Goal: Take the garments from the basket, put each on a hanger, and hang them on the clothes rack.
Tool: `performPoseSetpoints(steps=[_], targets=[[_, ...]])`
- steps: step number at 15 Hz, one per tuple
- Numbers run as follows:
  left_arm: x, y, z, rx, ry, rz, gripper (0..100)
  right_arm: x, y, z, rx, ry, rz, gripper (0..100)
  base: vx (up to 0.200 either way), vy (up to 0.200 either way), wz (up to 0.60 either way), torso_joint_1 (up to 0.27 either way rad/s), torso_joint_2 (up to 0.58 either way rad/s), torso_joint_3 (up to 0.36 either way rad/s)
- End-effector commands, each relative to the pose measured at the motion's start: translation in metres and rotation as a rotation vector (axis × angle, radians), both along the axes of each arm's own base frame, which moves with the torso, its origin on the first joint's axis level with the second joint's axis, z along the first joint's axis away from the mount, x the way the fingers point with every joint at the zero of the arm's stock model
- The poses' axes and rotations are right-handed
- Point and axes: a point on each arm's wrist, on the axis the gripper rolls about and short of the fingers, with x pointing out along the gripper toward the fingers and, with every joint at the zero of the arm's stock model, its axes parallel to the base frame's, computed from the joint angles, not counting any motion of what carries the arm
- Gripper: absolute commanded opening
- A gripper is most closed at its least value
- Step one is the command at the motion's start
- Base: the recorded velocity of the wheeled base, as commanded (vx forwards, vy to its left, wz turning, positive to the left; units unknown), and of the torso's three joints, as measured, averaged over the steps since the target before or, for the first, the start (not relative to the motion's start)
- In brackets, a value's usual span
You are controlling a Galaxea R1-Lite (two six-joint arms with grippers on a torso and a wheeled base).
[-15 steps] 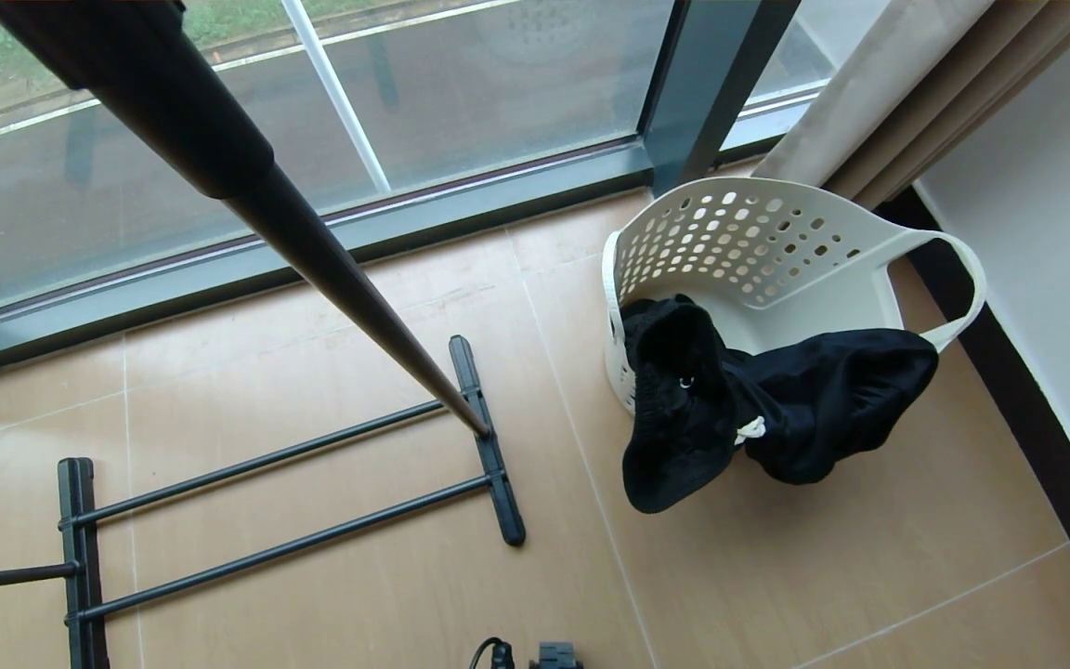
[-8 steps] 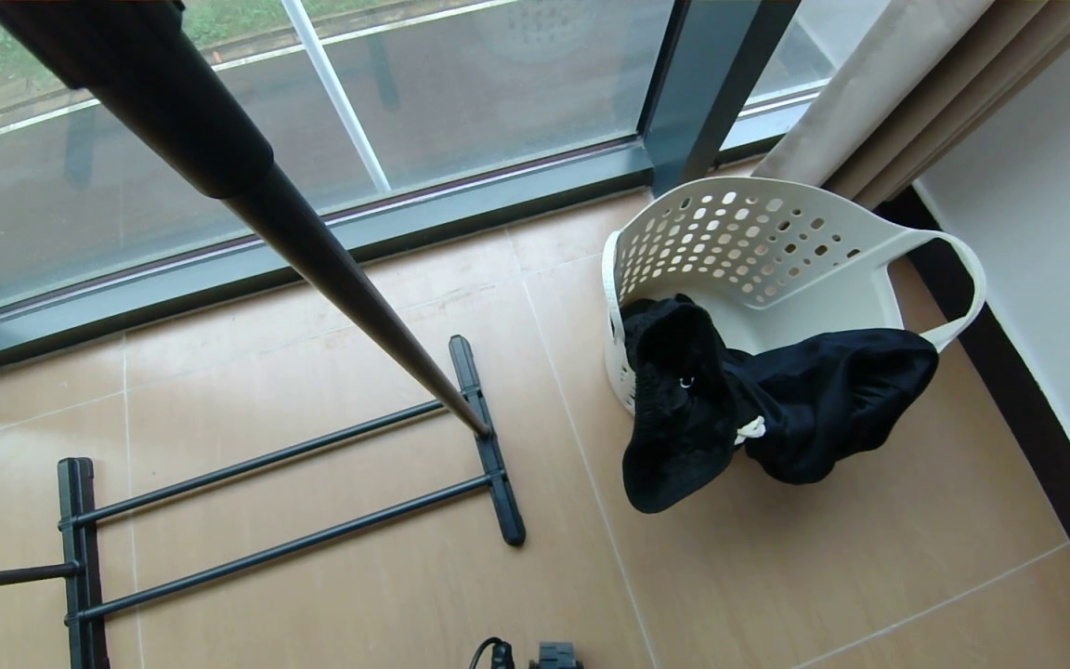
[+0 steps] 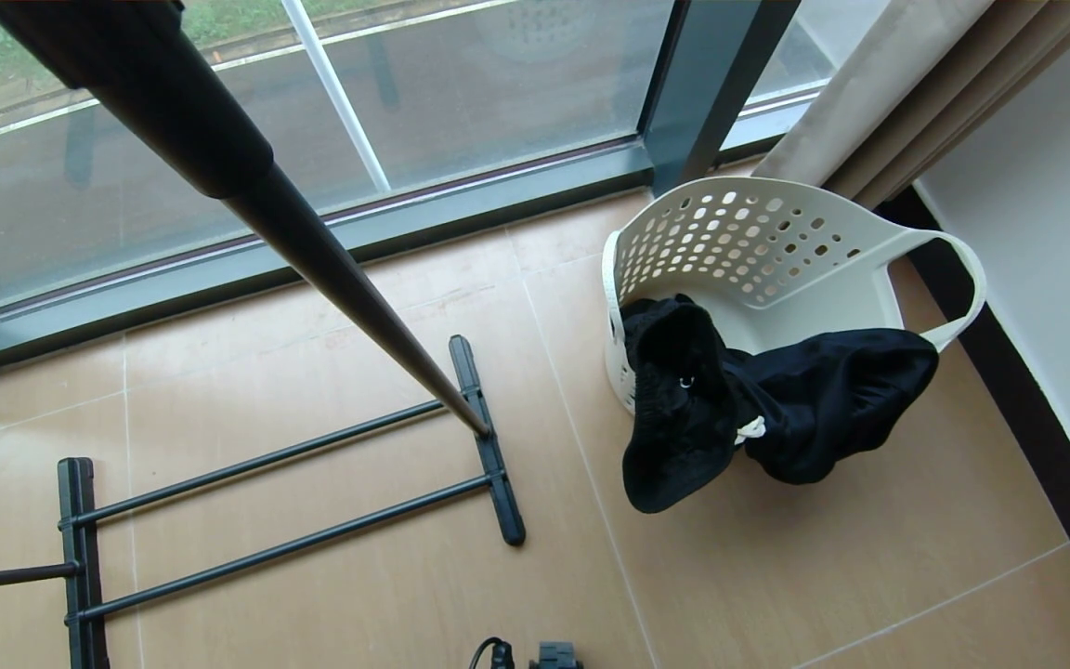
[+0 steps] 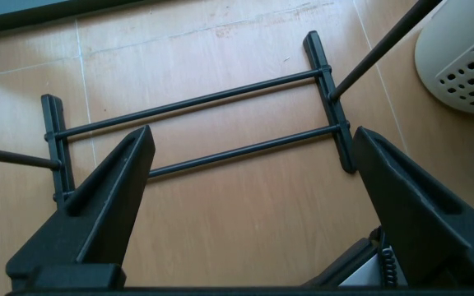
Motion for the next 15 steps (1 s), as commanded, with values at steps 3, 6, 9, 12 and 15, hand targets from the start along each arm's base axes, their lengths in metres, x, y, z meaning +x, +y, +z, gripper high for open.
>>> performPoseSetpoints(steps=[3, 6, 9, 12, 15], targets=[[0.0001, 0.0000, -0.0001, 0.000, 0.001, 0.001, 100, 0.0000, 0.0000, -0.0001, 0.001, 0.000, 0.000, 100, 0.000, 0.000, 0.00, 0.000, 0.00, 0.000], [0.0001, 0.0000, -0.0001, 0.000, 0.001, 0.001, 100, 0.0000, 0.0000, -0.0001, 0.000, 0.000, 0.000, 100, 0.000, 0.000, 0.00, 0.000, 0.00, 0.000], [0.0001, 0.0000, -0.0001, 0.000, 0.001, 0.001, 100, 0.0000, 0.0000, -0.0001, 0.000, 0.000, 0.000, 100, 0.000, 0.000, 0.00, 0.000, 0.00, 0.000], [0.0001, 0.0000, -0.0001, 0.000, 0.001, 0.001, 100, 0.0000, 0.0000, -0.0001, 0.000, 0.000, 0.000, 100, 0.000, 0.000, 0.00, 0.000, 0.00, 0.000], [0.0001, 0.0000, -0.0001, 0.000, 0.001, 0.001, 100, 0.0000, 0.0000, -0.0001, 0.000, 0.000, 0.000, 100, 0.000, 0.000, 0.00, 0.000, 0.00, 0.000]])
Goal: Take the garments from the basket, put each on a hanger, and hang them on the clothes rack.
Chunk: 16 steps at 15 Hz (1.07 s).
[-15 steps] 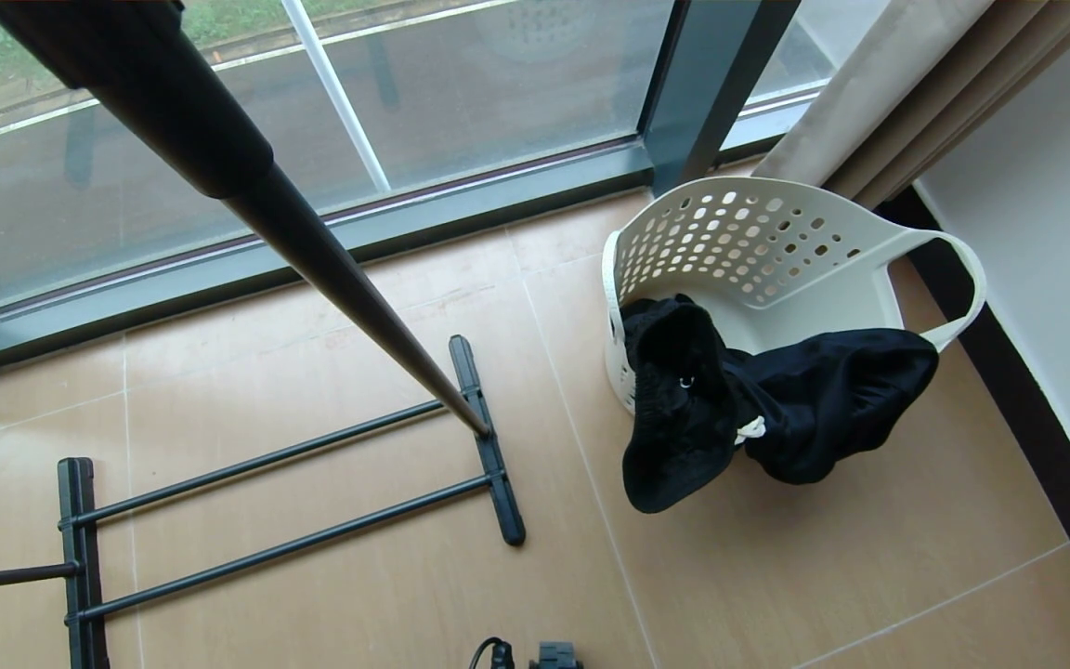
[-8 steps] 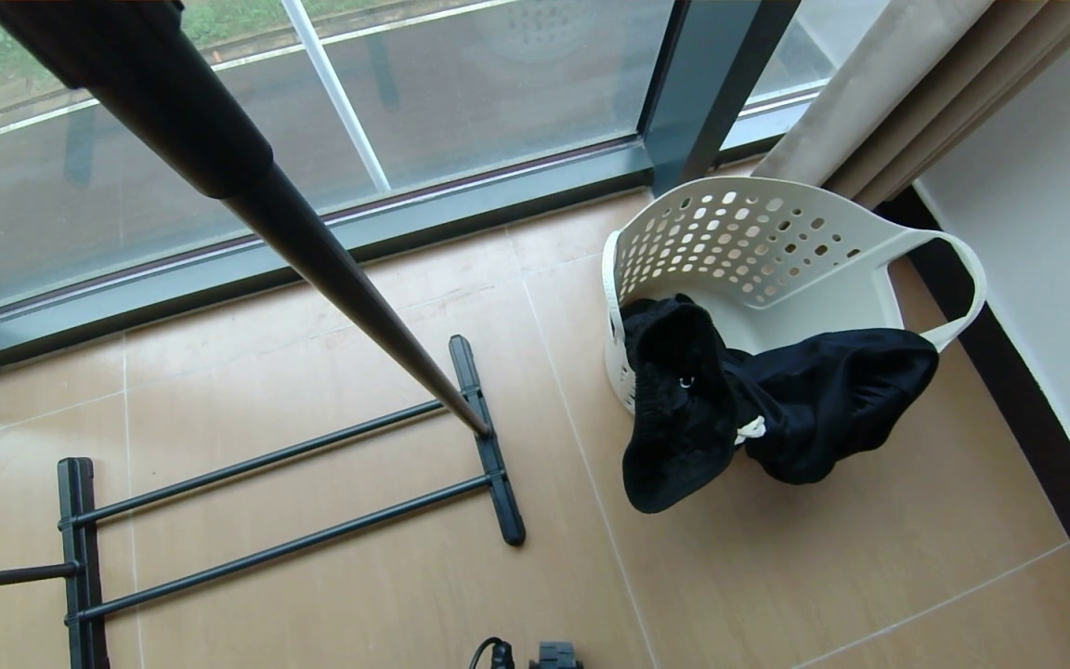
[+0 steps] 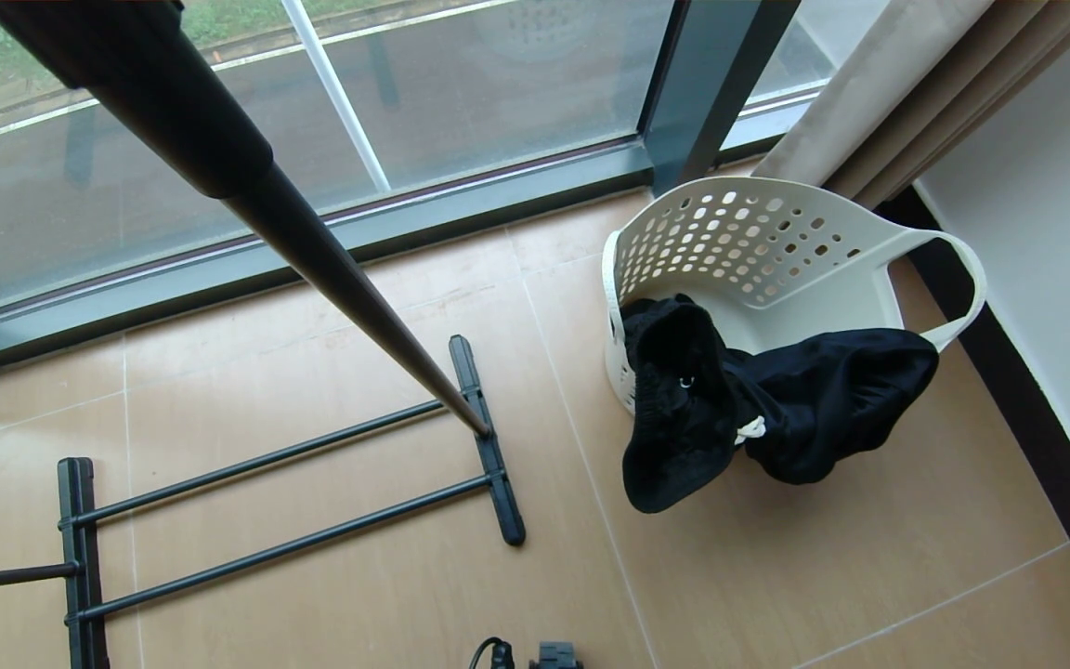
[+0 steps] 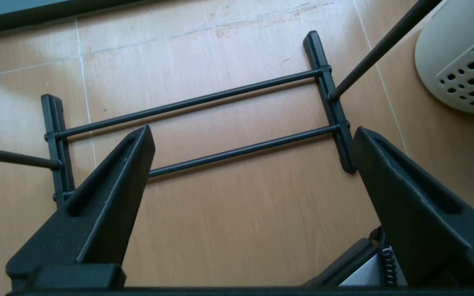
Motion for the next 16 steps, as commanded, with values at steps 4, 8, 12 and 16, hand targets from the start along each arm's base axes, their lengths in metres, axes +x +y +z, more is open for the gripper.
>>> performPoseSetpoints(steps=[4, 8, 12, 16], targets=[[0.0001, 0.0000, 0.0000, -0.001, 0.002, 0.001, 100, 0.0000, 0.0000, -0.0001, 0.000, 0.000, 0.000, 100, 0.000, 0.000, 0.00, 0.000, 0.00, 0.000], [0.0001, 0.0000, 0.0000, -0.001, 0.002, 0.001, 100, 0.0000, 0.0000, -0.0003, 0.000, 0.001, 0.000, 100, 0.000, 0.000, 0.00, 0.000, 0.00, 0.000], [0.0001, 0.0000, 0.0000, -0.001, 0.002, 0.001, 100, 0.0000, 0.0000, -0.0001, 0.000, 0.000, 0.000, 100, 0.000, 0.000, 0.00, 0.000, 0.00, 0.000], [0.0001, 0.0000, 0.0000, -0.001, 0.002, 0.001, 100, 0.0000, -0.0001, -0.0002, -0.006, -0.003, -0.004, 100, 0.000, 0.000, 0.00, 0.000, 0.00, 0.000]])
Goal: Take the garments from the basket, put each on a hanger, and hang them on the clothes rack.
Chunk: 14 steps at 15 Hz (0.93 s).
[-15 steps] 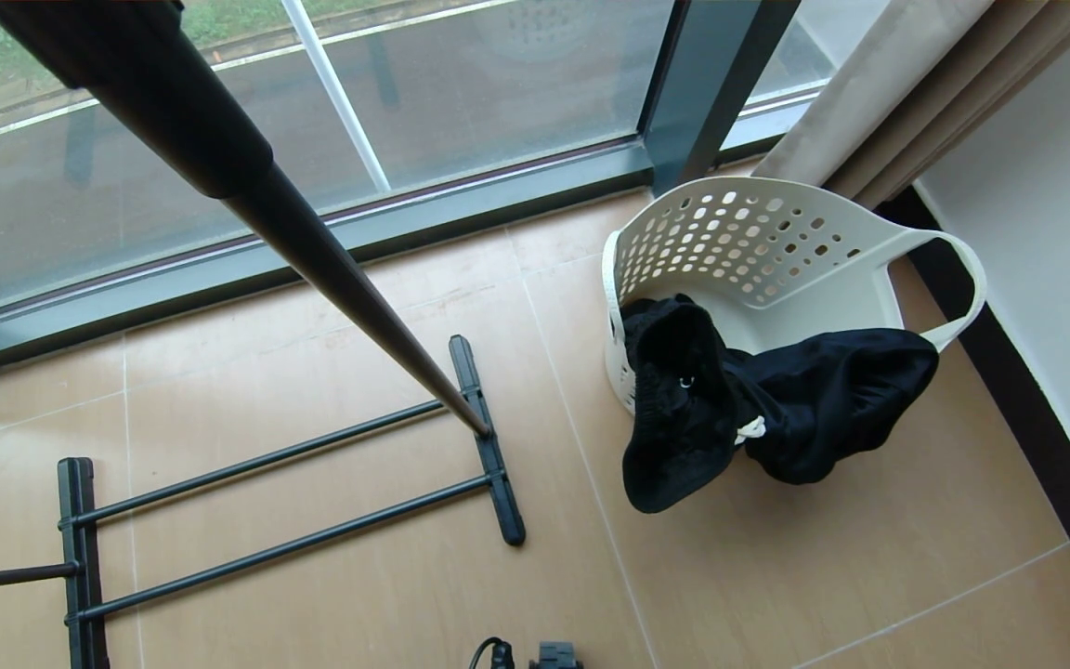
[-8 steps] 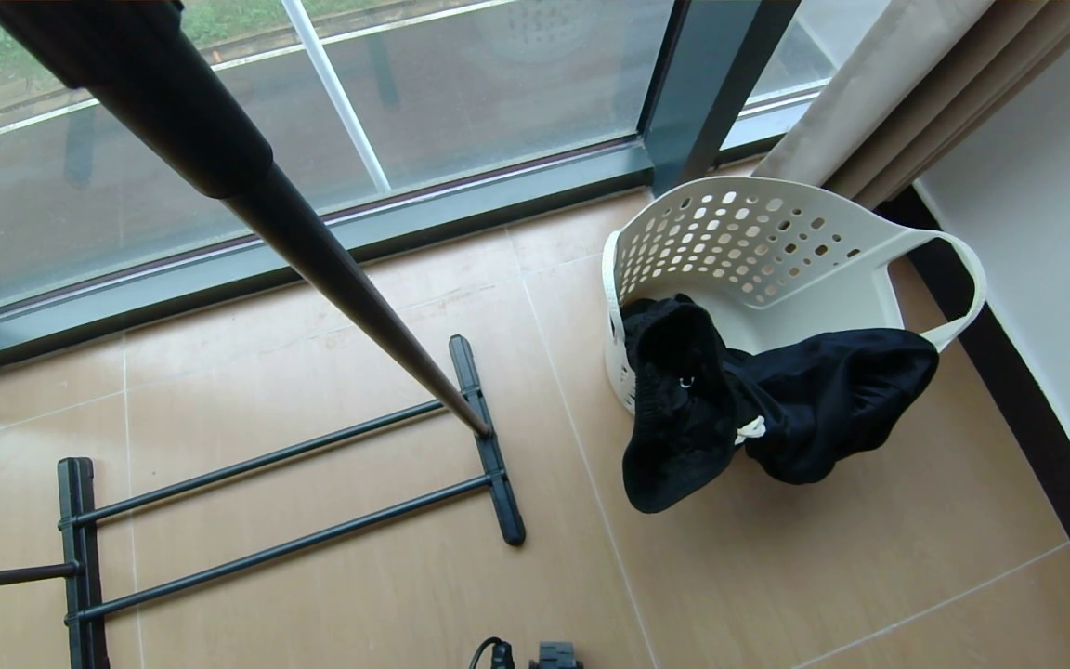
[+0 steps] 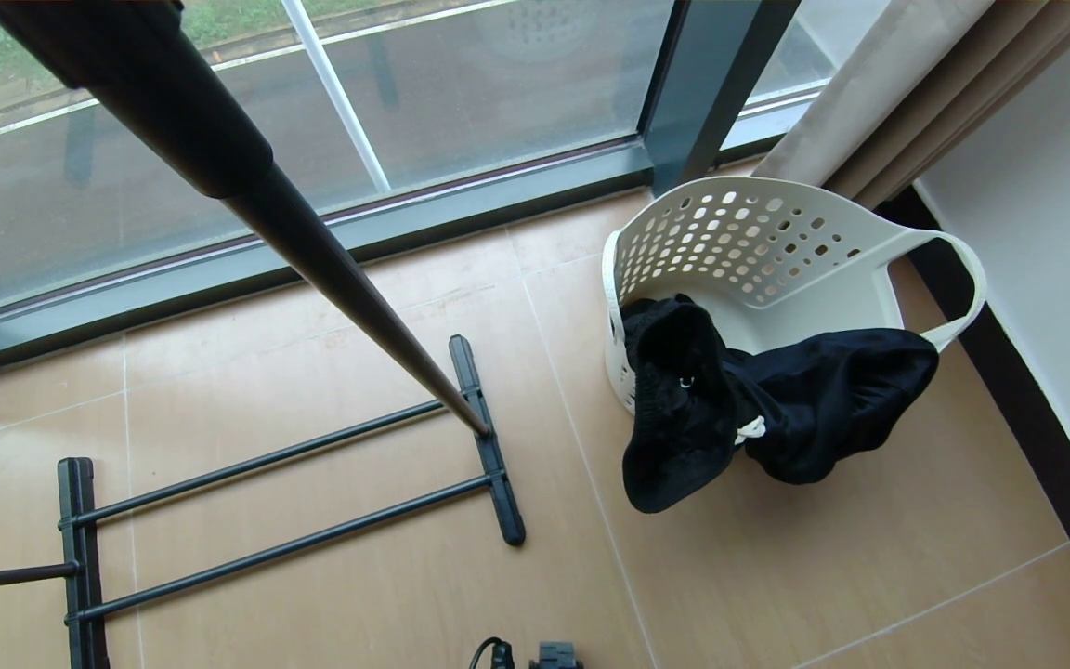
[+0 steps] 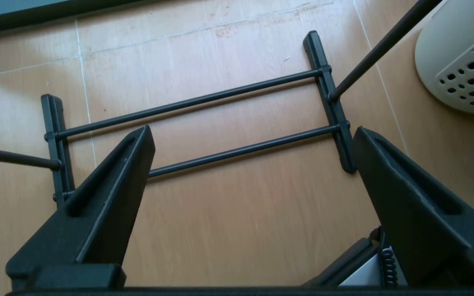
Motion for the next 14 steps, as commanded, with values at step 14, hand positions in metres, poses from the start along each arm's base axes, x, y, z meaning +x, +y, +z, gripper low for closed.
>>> performPoseSetpoints(steps=[14], targets=[[0.000, 0.000, 0.000, 0.001, 0.001, 0.001, 100, 0.044, 0.007, 0.044, -0.039, 0.306, 0.301, 100, 0.000, 0.000, 0.00, 0.000, 0.00, 0.000]])
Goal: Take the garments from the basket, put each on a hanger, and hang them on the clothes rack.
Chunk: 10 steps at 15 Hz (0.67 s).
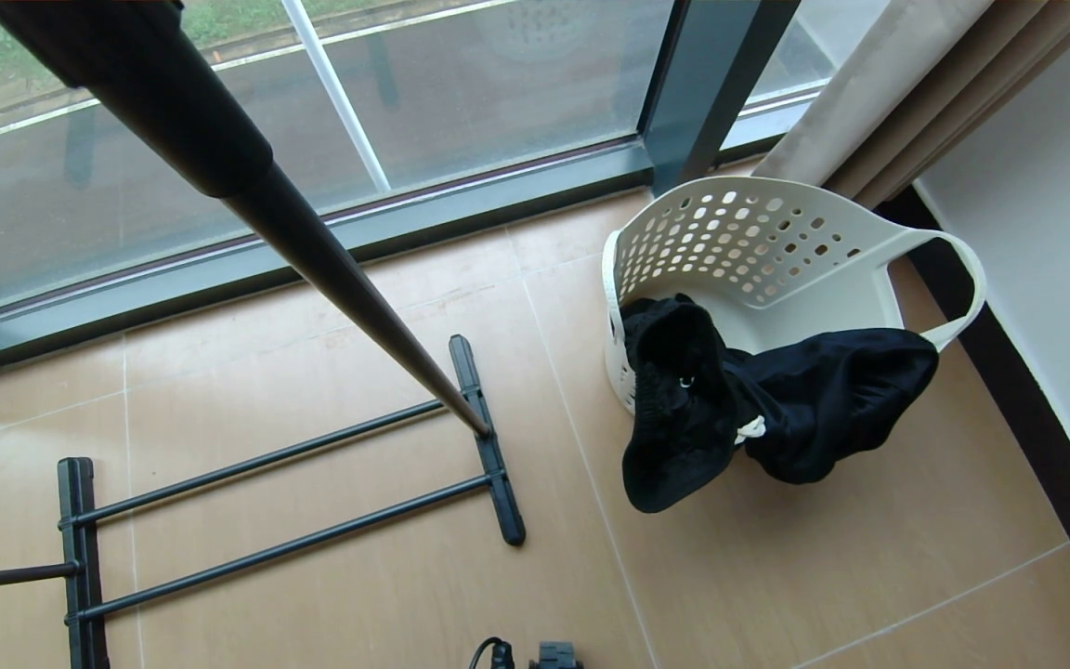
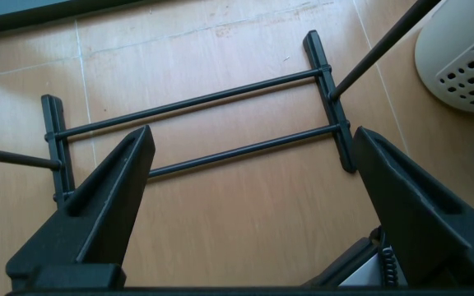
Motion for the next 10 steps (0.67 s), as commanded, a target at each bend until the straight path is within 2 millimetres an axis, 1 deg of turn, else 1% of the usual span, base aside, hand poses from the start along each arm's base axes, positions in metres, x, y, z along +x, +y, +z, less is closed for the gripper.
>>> performPoseSetpoints(steps=[1, 2, 3, 5, 6, 8, 9, 10], targets=[[0.000, 0.000, 0.000, -0.001, 0.001, 0.001, 100, 0.033, 0.008, 0.031, -0.018, 0.146, 0.152, 100, 0.000, 0.000, 0.00, 0.000, 0.00, 0.000], [0.000, 0.000, 0.000, 0.001, 0.001, 0.001, 100, 0.054, 0.016, 0.045, -0.026, 0.172, 0.225, 100, 0.000, 0.000, 0.00, 0.000, 0.00, 0.000], [0.000, 0.000, 0.000, 0.001, 0.001, 0.001, 100, 0.064, 0.021, 0.051, -0.030, 0.187, 0.250, 100, 0.000, 0.000, 0.00, 0.000, 0.00, 0.000], [0.000, 0.000, 0.000, -0.001, 0.001, 0.001, 100, 0.095, 0.037, 0.070, -0.049, 0.210, 0.307, 100, 0.000, 0.000, 0.00, 0.000, 0.00, 0.000], [0.000, 0.000, 0.000, 0.001, 0.001, 0.001, 100, 0.117, 0.047, 0.080, -0.092, 0.231, 0.328, 100, 0.000, 0.000, 0.00, 0.000, 0.00, 0.000], [0.000, 0.000, 0.000, 0.001, 0.001, 0.001, 100, 0.152, 0.062, 0.088, -0.244, 0.243, 0.379, 100, 0.000, 0.000, 0.00, 0.000, 0.00, 0.000], [0.000, 0.000, 0.000, 0.001, 0.001, 0.001, 100, 0.164, 0.066, 0.090, -0.292, 0.246, 0.397, 100, 0.000, 0.000, 0.00, 0.000, 0.00, 0.000], [0.000, 0.000, 0.000, 0.001, 0.001, 0.001, 100, 0.191, 0.078, 0.092, -0.379, 0.252, 0.431, 100, 0.000, 0.000, 0.00, 0.000, 0.00, 0.000]])
